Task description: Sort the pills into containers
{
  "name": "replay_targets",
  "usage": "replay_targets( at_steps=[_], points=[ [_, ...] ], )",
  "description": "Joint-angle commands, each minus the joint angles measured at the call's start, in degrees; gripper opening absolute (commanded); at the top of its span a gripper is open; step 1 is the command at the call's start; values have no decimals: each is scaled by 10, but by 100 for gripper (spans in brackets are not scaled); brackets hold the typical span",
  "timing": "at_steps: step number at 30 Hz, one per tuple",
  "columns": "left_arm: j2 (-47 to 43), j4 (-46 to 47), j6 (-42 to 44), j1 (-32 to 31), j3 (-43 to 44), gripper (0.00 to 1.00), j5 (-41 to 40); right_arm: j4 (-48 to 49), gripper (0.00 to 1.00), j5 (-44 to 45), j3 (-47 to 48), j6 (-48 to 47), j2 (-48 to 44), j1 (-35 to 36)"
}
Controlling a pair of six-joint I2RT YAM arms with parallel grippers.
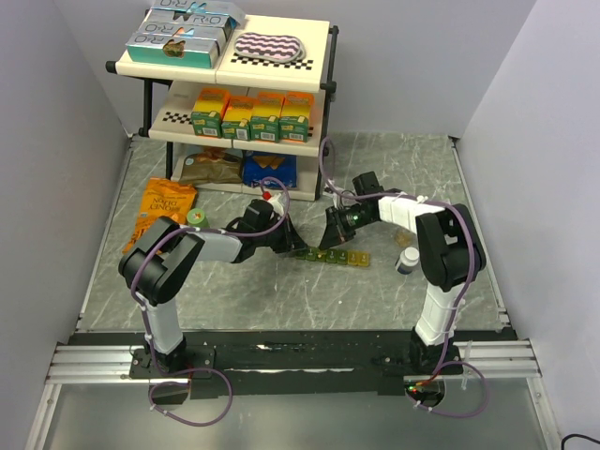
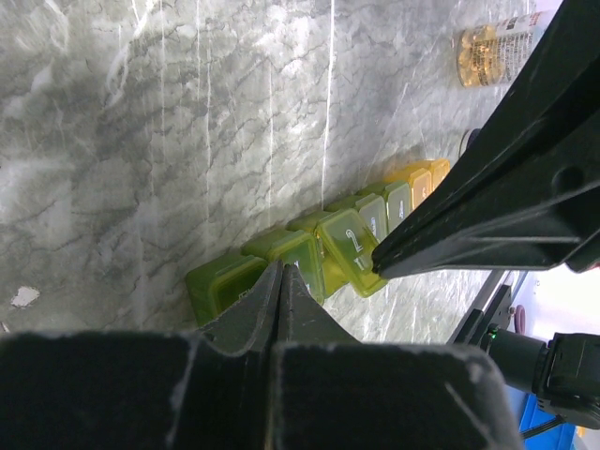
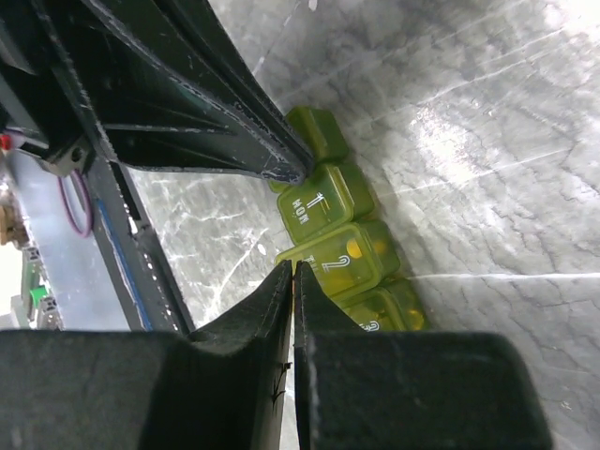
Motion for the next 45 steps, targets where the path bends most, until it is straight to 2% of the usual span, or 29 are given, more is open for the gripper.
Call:
replay_targets(
  at_steps=[1, 13, 17, 20, 29, 38, 45],
  points=[
    [19, -56, 4, -2, -2, 1, -33, -9, 11, 33, -1, -11, -4, 14],
    [25, -51, -3, -2, -3, 1, -26, -31, 4, 198, 13, 18, 0, 66],
    [23, -53, -3, -2, -1, 1, -26, -27, 3, 203, 22, 13, -8, 66],
    [24, -55, 0, -2, 0, 1, -26, -14, 3, 197, 27, 5, -51, 67],
    [27, -57, 3, -2, 1, 1, -20, -46, 2, 221, 53, -28, -106, 69],
    [27, -60, 5, -2, 5, 1, -20, -64, 1, 222, 45, -31, -85, 81],
    [31, -49, -4, -3, -2, 1, -17, -68, 0, 246, 26, 3, 4, 111]
  ],
)
